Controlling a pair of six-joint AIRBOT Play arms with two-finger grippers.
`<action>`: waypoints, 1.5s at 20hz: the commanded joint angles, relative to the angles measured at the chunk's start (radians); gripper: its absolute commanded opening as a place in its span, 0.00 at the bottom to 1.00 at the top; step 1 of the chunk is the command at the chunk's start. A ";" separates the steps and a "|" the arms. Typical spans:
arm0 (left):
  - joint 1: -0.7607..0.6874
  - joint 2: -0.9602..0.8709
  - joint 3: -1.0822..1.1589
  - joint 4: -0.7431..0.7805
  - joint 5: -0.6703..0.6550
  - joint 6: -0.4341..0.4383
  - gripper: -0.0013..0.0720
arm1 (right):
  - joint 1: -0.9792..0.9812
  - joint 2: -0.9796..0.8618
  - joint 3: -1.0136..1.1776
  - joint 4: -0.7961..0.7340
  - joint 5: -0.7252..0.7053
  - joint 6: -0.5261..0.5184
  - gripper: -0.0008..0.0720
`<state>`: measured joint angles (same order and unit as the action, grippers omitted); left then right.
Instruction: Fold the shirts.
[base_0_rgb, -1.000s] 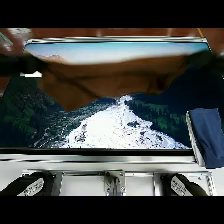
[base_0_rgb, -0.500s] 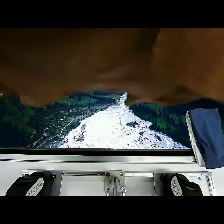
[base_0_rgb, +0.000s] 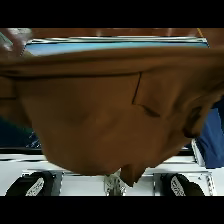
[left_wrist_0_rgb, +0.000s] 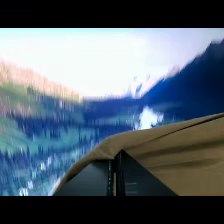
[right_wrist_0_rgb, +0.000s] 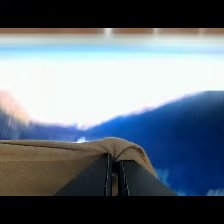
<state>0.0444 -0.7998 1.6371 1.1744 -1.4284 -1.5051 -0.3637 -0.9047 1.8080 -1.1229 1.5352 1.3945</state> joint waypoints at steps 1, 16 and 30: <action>0.001 -0.071 -0.312 0.038 0.016 0.003 0.08 | 0.000 -0.125 -0.253 -0.003 -0.005 0.024 0.10; -0.001 -0.959 -0.136 -0.192 0.386 0.131 0.08 | 0.312 -0.755 -0.451 0.105 -1.040 0.077 0.10; 0.401 -0.722 -0.372 -0.017 -0.174 0.139 0.84 | -0.055 -0.535 -0.448 -0.102 -0.049 0.002 0.88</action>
<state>0.3325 -1.6337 1.4548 1.1194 -1.5734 -1.3956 -0.2939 -1.4788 1.3846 -1.1687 1.1690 1.4162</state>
